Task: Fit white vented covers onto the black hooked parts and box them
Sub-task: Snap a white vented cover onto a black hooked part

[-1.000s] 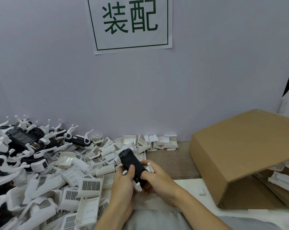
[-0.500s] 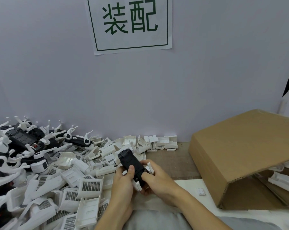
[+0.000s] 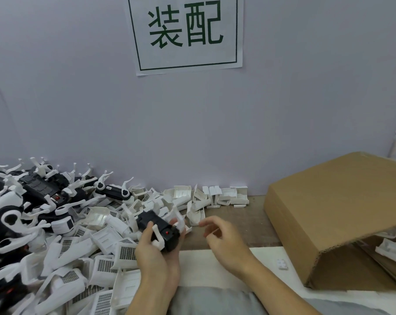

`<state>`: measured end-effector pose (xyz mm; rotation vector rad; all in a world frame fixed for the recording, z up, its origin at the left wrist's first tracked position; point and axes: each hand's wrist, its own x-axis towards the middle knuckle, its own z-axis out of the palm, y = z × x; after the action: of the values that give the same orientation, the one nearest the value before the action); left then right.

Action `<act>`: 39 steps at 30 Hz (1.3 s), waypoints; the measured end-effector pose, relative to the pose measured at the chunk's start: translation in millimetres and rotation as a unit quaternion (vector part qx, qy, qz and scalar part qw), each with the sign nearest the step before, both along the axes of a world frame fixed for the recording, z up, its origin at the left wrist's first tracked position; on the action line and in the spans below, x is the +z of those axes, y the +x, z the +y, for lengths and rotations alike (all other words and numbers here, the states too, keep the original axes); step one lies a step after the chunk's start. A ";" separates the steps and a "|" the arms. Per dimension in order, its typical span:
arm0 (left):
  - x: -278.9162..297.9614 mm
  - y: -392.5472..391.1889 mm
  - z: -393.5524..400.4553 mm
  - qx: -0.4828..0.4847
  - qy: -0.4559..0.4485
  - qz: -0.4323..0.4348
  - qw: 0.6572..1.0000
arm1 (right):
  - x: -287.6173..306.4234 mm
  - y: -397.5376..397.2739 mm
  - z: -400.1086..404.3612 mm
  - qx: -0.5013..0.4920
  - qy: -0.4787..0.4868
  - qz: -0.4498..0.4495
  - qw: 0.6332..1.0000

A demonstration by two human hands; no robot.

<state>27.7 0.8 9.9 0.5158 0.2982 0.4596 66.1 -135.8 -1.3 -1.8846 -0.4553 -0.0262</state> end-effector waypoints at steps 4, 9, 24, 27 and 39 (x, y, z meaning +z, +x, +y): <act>5.1 -4.1 4.9 0.011 -0.065 -0.028 0.997 | -5.3 -1.5 2.3 0.069 -0.169 -0.113 0.977; 5.7 -1.9 3.9 0.053 -0.053 0.003 0.997 | -8.3 1.2 17.9 0.105 -0.345 -0.144 0.921; -2.5 4.5 2.2 0.007 0.087 0.044 0.995 | -9.2 20.1 9.8 -0.048 -0.080 -0.084 0.992; -2.2 4.8 0.5 0.001 0.150 0.055 0.987 | -0.3 28.4 -0.3 -0.102 -0.017 -0.054 0.993; -5.5 0.0 -6.5 -0.010 0.339 0.077 0.938 | -5.7 19.0 -32.8 -0.065 0.061 0.055 0.995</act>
<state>27.6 -5.7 4.4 1.2324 0.2812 0.4999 85.1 -168.6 -7.0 -1.7825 -0.2502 -0.0365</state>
